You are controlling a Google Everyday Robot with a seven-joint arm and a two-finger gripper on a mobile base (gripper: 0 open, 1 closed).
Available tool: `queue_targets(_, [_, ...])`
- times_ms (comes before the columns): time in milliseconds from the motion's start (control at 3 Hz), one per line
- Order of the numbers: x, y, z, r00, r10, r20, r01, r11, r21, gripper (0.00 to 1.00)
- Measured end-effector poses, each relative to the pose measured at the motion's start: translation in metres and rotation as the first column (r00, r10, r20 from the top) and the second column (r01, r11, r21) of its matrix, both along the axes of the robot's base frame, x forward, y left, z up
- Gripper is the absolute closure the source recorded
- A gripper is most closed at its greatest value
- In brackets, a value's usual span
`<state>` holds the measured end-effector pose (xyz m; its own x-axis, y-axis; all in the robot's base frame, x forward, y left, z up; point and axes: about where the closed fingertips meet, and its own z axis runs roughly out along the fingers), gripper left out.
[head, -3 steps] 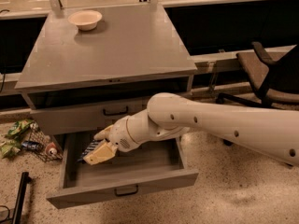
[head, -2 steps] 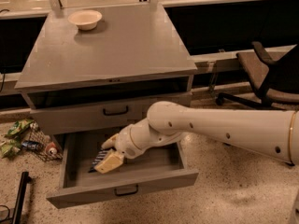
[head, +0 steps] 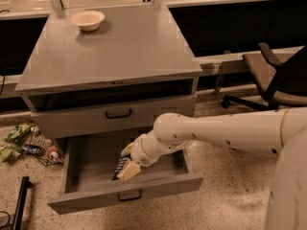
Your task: Place rxbar blueberry into middle drawer
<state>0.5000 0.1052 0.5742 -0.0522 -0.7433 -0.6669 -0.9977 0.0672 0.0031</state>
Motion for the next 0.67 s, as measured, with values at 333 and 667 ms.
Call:
queue_targets(333, [0.0068, -0.0054, -0.006, 0.9998, -0.004, 0.02, 0.004, 1.0, -0.022, 1.0])
queue_targets(667, [0.0084, -0.0097, -0.0157, 0.9995, -0.025, 0.021, 0.026, 0.999, -0.042, 1.0])
